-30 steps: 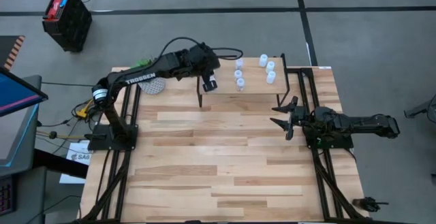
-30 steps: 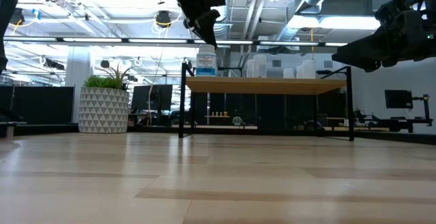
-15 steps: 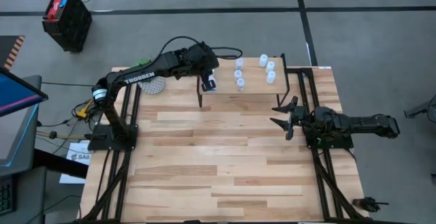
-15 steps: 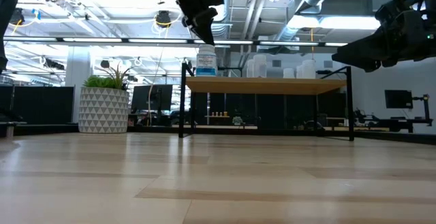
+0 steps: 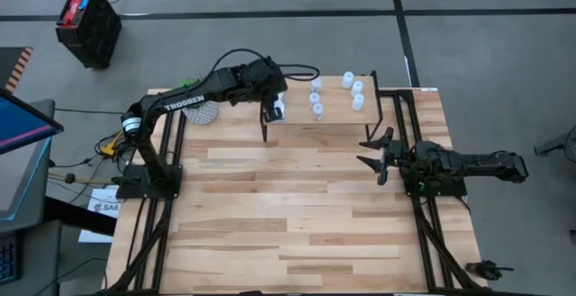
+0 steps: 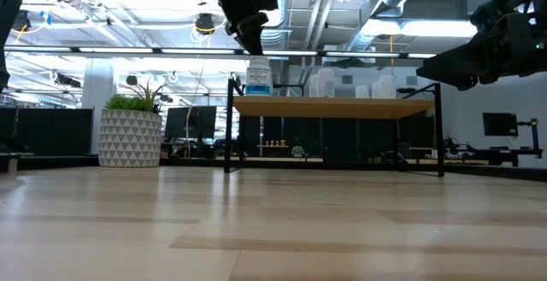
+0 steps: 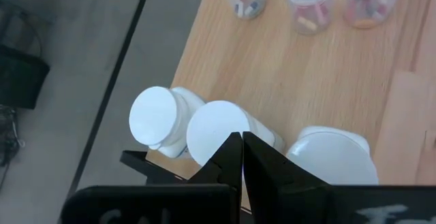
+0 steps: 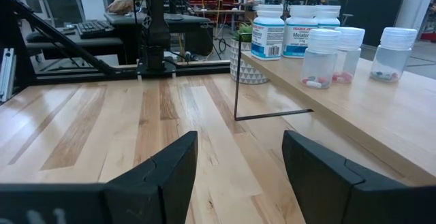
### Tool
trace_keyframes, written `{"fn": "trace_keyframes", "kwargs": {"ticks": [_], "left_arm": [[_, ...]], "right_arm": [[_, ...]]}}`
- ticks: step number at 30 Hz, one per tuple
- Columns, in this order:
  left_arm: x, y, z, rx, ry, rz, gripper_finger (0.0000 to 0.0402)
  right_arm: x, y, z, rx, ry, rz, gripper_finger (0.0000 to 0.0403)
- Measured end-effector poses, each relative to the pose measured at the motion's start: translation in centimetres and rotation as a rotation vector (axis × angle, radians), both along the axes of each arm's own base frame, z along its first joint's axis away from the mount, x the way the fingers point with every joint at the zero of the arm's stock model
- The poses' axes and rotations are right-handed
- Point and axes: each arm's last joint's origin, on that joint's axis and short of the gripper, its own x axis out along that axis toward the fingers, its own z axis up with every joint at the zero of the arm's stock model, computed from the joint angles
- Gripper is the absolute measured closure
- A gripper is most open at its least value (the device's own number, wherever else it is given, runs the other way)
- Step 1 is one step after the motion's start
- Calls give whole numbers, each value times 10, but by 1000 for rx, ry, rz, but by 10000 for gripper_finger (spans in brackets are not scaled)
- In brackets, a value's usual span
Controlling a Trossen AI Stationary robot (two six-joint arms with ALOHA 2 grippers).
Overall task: Pick and place medicine bottles onto shelf by color
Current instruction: Adjust the big white pill bottles on the shelf
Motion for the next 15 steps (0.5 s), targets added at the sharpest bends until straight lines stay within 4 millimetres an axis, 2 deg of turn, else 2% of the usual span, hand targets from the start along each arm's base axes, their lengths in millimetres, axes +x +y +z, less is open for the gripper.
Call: {"fn": "trace_keyframes", "kwargs": {"ticks": [8,15], "left_arm": [[-5,6,-2,-11,23,32,401],[-7,8,-1,59,54,92,401]], "right_arm": [[0,0,0,0,0,0,164],[0,0,0,0,0,0,164]]}}
